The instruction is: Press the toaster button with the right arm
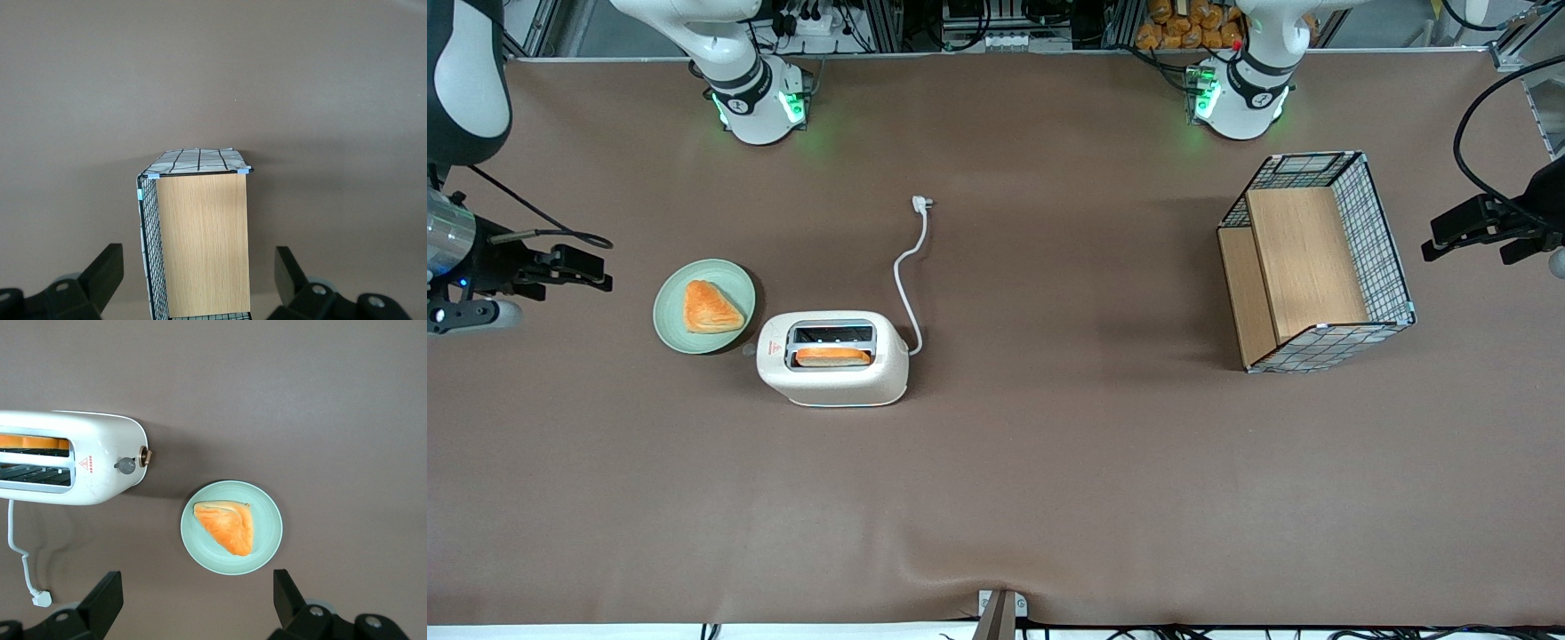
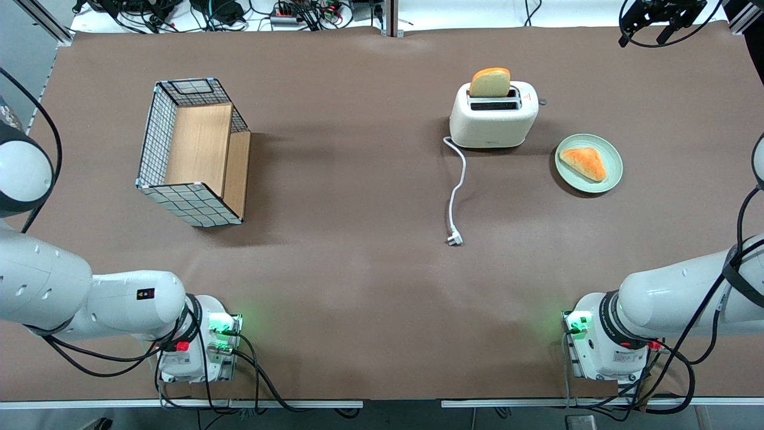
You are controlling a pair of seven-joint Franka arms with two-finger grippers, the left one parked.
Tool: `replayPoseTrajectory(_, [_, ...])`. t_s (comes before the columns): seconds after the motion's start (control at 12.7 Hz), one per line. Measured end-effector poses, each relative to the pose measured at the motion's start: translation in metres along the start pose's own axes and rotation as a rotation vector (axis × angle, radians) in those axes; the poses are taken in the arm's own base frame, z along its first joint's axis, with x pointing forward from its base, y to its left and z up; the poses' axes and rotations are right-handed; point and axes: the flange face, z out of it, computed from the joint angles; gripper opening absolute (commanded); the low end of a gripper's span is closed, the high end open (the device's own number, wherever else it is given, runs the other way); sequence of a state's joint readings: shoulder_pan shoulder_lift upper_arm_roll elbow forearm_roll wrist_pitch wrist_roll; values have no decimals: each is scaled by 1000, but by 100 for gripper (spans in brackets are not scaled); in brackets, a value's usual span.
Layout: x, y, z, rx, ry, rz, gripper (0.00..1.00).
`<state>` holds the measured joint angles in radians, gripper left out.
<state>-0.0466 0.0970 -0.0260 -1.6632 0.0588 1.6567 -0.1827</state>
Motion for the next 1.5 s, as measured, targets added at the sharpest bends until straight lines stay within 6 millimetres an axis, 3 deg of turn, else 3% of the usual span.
replayPoseTrajectory(0.32, [-6,3,-5,1,-9,8,100])
replayPoseTrajectory(0.95, [-43,-11,-57,-3,33,103,100])
replayPoseTrajectory(1.5, [-46,-15,-61,-23,35,129,100])
